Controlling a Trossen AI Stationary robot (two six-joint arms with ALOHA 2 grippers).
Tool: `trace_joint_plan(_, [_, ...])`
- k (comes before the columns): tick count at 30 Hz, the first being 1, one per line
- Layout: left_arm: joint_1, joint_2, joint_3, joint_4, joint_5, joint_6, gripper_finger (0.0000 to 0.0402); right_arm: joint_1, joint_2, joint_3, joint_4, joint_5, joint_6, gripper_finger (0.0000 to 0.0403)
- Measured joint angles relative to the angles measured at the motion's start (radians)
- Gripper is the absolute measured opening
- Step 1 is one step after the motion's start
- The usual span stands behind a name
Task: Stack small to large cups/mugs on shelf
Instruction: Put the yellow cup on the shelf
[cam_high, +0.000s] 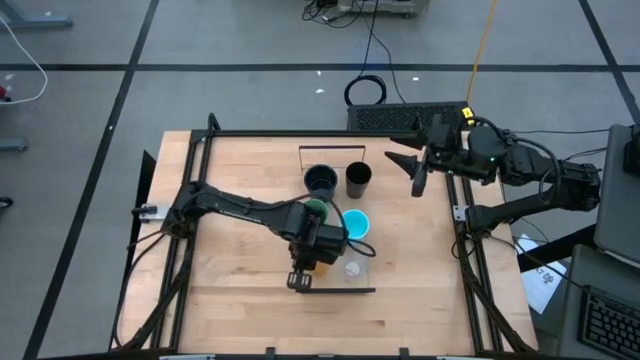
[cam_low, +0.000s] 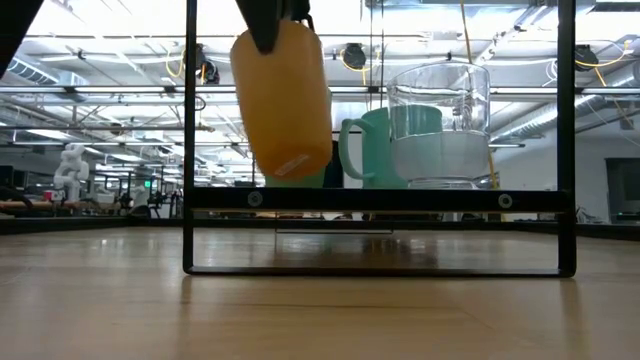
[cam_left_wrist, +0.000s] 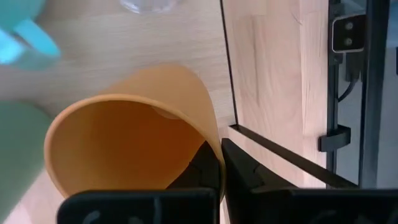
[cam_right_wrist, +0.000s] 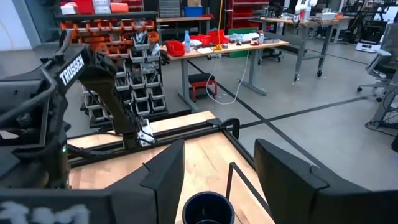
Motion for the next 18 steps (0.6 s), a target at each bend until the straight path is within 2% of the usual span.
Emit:
trace_joint_plan(11, [-0.001, 0.002, 0.000, 0.007, 0.007, -0.047, 0.0000, 0.000, -0.002, 0.000, 0.000, 0.000, -0.003, 0.0185])
trace_joint_plan(18, [-0.002, 0.053, 0.005, -0.005, 0.010, -0.074, 0.0001, 0.000, -0.003, 0.000, 0.000, 0.000, -0.001, 0.0185])
